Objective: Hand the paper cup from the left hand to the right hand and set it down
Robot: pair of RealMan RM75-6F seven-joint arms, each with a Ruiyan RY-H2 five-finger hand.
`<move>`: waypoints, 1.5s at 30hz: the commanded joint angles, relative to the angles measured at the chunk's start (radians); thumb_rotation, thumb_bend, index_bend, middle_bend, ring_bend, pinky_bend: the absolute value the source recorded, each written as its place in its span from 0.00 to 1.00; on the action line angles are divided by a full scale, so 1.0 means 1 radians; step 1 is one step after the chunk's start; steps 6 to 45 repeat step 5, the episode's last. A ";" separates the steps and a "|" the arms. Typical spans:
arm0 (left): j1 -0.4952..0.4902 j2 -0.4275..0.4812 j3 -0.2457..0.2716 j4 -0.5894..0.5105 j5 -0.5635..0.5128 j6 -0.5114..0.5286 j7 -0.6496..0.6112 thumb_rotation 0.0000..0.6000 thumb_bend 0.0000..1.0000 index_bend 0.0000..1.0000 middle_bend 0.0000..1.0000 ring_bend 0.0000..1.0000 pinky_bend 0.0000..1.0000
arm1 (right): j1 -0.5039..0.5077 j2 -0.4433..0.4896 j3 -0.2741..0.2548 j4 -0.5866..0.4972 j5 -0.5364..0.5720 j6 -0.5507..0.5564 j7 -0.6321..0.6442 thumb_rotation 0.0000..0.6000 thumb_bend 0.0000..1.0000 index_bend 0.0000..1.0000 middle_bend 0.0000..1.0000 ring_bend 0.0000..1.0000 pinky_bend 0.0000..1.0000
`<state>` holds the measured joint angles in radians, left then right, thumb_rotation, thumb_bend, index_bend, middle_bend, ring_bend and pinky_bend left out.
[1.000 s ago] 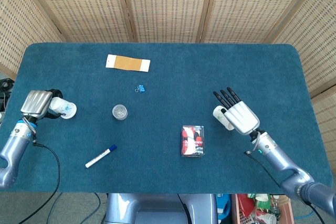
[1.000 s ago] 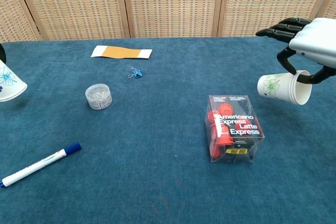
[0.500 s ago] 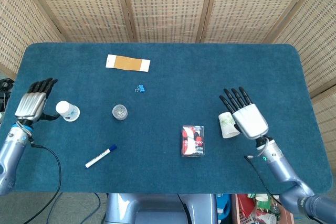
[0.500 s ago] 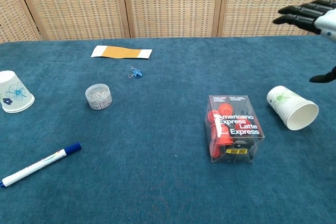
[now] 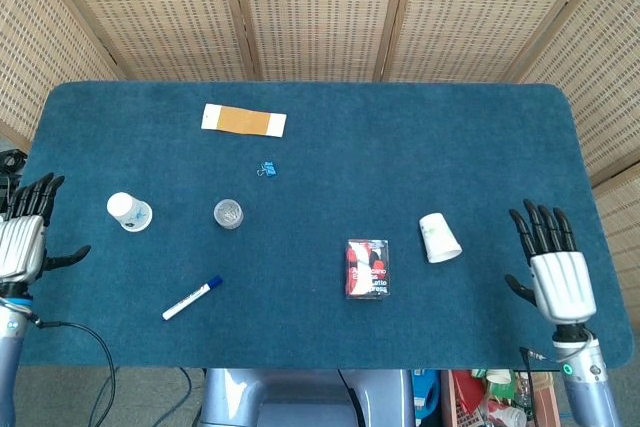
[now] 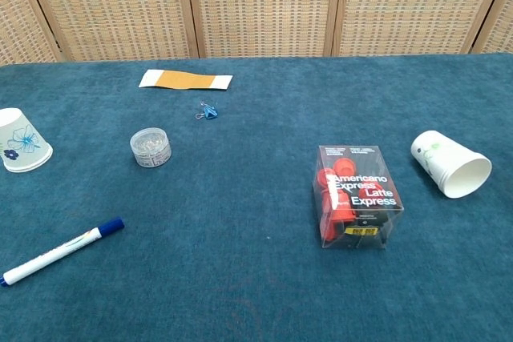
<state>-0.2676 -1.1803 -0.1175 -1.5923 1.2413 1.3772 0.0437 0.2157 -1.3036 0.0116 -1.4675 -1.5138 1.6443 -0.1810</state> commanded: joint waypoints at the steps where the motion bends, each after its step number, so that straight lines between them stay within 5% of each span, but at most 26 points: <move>1: 0.058 -0.023 0.040 -0.025 0.073 0.101 0.077 1.00 0.19 0.00 0.00 0.00 0.00 | -0.033 -0.008 -0.018 0.001 -0.016 0.023 0.004 1.00 0.00 0.00 0.00 0.00 0.00; 45: 0.071 -0.036 0.041 -0.013 0.099 0.129 0.079 1.00 0.19 0.00 0.00 0.00 0.00 | -0.044 -0.012 -0.015 0.003 -0.024 0.024 -0.003 1.00 0.00 0.00 0.00 0.00 0.00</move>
